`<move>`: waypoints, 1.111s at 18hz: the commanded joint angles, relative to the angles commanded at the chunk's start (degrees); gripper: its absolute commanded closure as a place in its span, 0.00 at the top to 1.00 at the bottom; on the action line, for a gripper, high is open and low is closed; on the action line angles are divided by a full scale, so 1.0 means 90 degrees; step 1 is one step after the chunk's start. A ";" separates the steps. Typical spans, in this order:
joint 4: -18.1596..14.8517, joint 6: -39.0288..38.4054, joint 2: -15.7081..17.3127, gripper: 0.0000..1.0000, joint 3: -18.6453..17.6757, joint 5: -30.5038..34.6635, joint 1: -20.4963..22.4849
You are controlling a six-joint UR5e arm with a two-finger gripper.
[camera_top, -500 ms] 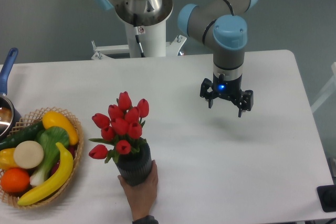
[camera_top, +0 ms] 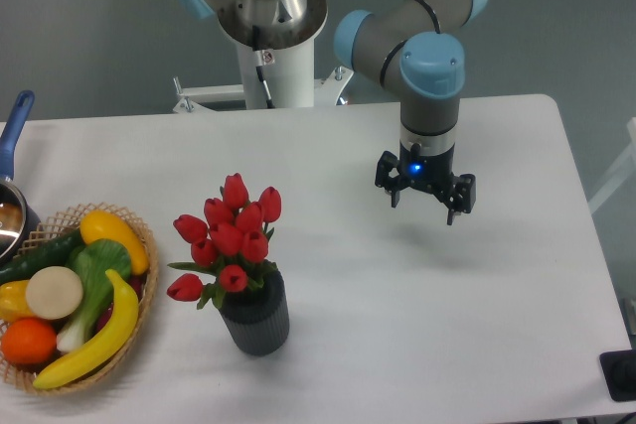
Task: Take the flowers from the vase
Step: 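Move the open gripper toward the red tulips in the black vase, then tilt the gripper and lower it toward the tulip stems above the vase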
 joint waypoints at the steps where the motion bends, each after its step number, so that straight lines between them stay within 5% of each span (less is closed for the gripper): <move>1: 0.0156 0.0010 -0.0068 1.00 0.0097 -0.0137 -0.0010; 8: 0.0694 -0.0068 -0.0186 1.00 0.0479 -0.0703 -0.0507; 18: 0.0675 -0.0342 0.0078 1.00 0.0567 -0.0899 -0.0947; 20: 0.0685 -0.0342 0.0117 1.00 0.0489 -0.1656 -0.1026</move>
